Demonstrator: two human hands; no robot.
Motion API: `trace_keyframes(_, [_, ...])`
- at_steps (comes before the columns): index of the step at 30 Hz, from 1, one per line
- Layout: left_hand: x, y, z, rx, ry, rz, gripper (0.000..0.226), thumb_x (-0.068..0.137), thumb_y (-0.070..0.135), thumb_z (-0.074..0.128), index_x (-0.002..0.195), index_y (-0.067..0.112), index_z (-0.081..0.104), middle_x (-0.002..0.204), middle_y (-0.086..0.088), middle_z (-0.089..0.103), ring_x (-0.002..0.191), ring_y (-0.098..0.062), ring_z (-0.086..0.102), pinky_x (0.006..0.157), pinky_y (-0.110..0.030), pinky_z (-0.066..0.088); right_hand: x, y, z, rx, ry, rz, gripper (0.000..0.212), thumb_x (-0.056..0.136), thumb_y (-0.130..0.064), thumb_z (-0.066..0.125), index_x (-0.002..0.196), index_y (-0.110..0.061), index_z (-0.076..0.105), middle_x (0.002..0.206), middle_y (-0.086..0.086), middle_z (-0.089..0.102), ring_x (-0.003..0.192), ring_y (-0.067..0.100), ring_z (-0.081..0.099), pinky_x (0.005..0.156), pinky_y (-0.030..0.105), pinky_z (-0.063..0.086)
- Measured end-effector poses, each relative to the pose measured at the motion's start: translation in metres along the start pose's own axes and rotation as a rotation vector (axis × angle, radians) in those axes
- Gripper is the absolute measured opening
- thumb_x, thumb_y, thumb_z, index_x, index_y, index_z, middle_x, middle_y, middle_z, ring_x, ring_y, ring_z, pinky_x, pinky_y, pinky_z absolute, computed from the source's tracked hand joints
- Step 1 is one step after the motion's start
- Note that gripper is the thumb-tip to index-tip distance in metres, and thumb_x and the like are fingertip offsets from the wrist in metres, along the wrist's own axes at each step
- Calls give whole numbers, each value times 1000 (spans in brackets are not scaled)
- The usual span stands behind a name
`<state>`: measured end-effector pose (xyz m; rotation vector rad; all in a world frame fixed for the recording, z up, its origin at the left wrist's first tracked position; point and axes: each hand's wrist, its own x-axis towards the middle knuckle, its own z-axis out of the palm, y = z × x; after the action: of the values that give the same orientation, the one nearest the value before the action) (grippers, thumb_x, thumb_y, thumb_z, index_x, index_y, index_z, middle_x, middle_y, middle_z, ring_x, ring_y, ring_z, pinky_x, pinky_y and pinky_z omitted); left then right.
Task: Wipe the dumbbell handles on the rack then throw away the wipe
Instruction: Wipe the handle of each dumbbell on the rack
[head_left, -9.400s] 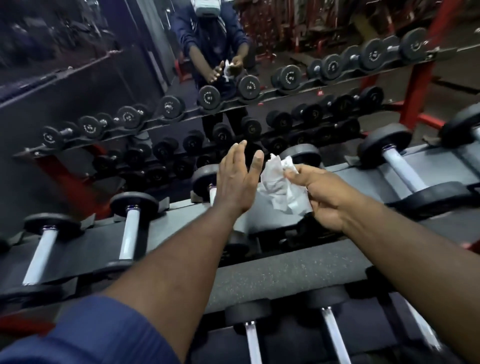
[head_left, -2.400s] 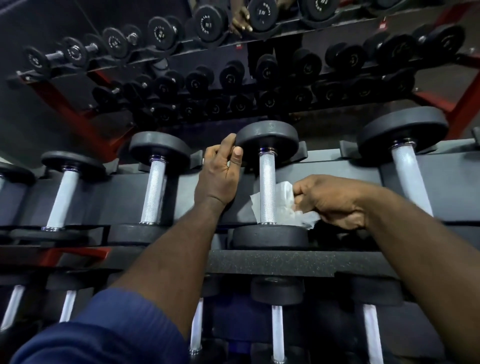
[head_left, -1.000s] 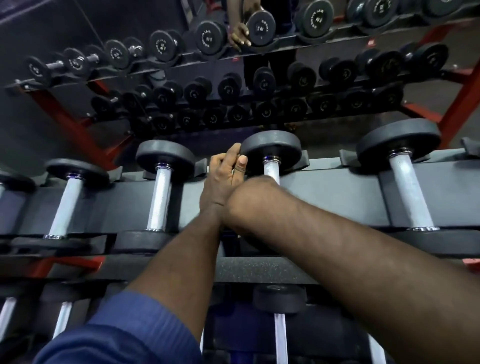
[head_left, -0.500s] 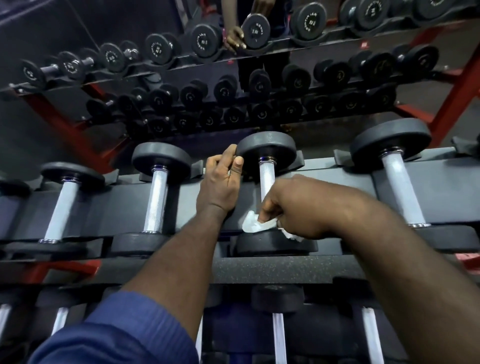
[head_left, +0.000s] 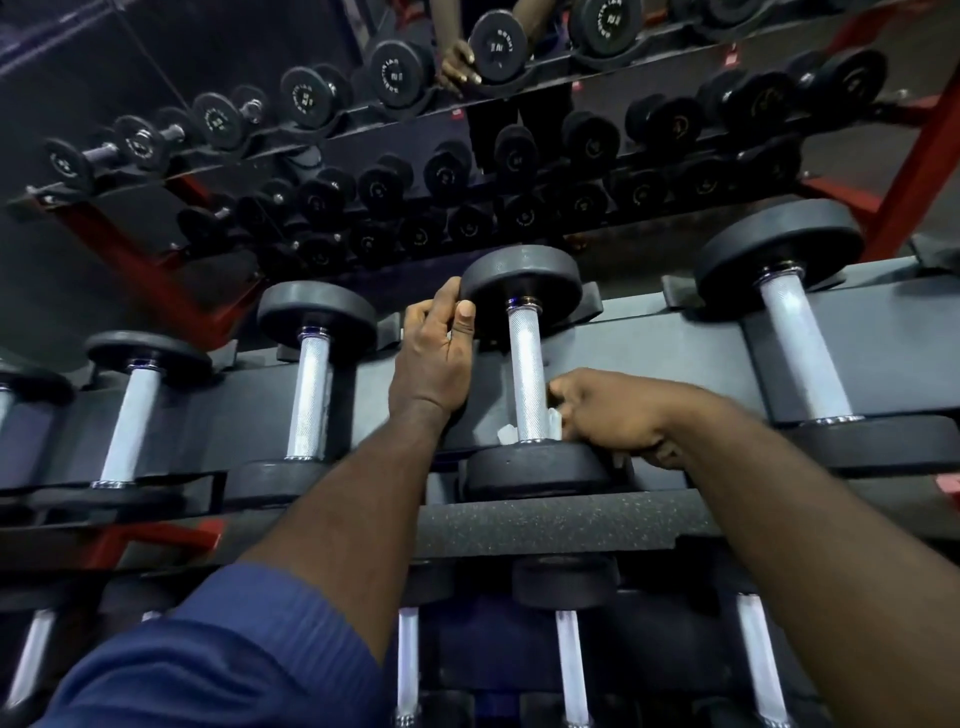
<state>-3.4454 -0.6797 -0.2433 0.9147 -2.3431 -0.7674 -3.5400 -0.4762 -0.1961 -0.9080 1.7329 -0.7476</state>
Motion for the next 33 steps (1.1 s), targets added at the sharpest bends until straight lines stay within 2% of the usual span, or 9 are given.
trace_keyframes(5, [2, -5, 3, -5, 13, 27, 49, 109, 51, 38, 155, 35, 46, 133, -3, 52, 106, 1, 40, 97, -20, 32, -15, -9, -15, -63, 267, -31, 21, 82, 2, 72, 91, -17, 74, 70, -1, 75, 63, 10, 66, 67, 33, 55])
trace_keyframes(8, [2, -9, 3, -12, 10, 40, 56, 105, 59, 35, 155, 36, 46, 132, -1, 51, 110, -2, 41, 97, -23, 34, -11, -27, -11, -14, 639, -314, 10, 83, -18, 77, 90, -26, 76, 78, -7, 76, 71, 3, 69, 72, 25, 55])
trace_keyframes(10, [2, -8, 2, -31, -5, 30, 60, 102, 64, 33, 155, 38, 45, 127, 4, 48, 110, -2, 41, 97, -24, 35, 4, -35, -4, -264, 735, -435, 17, 88, -20, 73, 101, -31, 76, 93, -12, 75, 87, 3, 67, 81, 19, 53])
trace_keyframes(13, [3, -9, 1, -30, -33, 40, 67, 98, 72, 28, 155, 42, 43, 127, 4, 46, 110, -5, 42, 96, -25, 36, 17, -41, 0, -961, 440, -469, 28, 87, -18, 66, 106, -36, 75, 102, -15, 70, 97, 10, 59, 89, 35, 53])
trace_keyframes(17, [4, -10, 0, -55, -60, 46, 53, 105, 63, 35, 154, 45, 40, 131, 1, 45, 113, -14, 49, 96, -31, 43, 2, -81, 3, -1014, -143, -171, 35, 89, -14, 64, 111, -39, 75, 101, -19, 73, 97, 5, 65, 93, 29, 53])
trace_keyframes(22, [3, -10, -3, -86, -77, 44, 50, 105, 65, 36, 152, 48, 42, 131, 0, 47, 116, -24, 55, 98, -40, 49, 32, -95, 6, -1396, 311, -152, 21, 96, -17, 56, 114, -19, 67, 112, 7, 66, 108, 31, 61, 91, 44, 55])
trace_keyframes(26, [0, -10, -6, -110, -85, 47, 51, 105, 67, 27, 152, 51, 40, 133, 2, 47, 112, -22, 56, 97, -42, 50, 16, -101, 36, -1520, -165, 23, 31, 98, -17, 56, 129, -21, 63, 126, 3, 62, 117, 27, 59, 81, 30, 43])
trace_keyframes(28, [0, -10, -8, -126, -90, 51, 52, 105, 67, 25, 152, 51, 40, 133, 2, 46, 112, -24, 58, 96, -43, 51, 15, -105, 36, -1542, -182, 39, 35, 96, -15, 60, 129, -26, 64, 122, 0, 63, 113, 25, 61, 78, 29, 43])
trace_keyframes(33, [1, -9, -9, -135, -110, 58, 48, 105, 67, 23, 147, 54, 42, 129, -1, 47, 107, -31, 62, 92, -43, 52, 31, -97, 14, -1583, 358, -155, 22, 103, -20, 44, 106, -17, 66, 110, 4, 62, 103, 27, 60, 79, 45, 55])
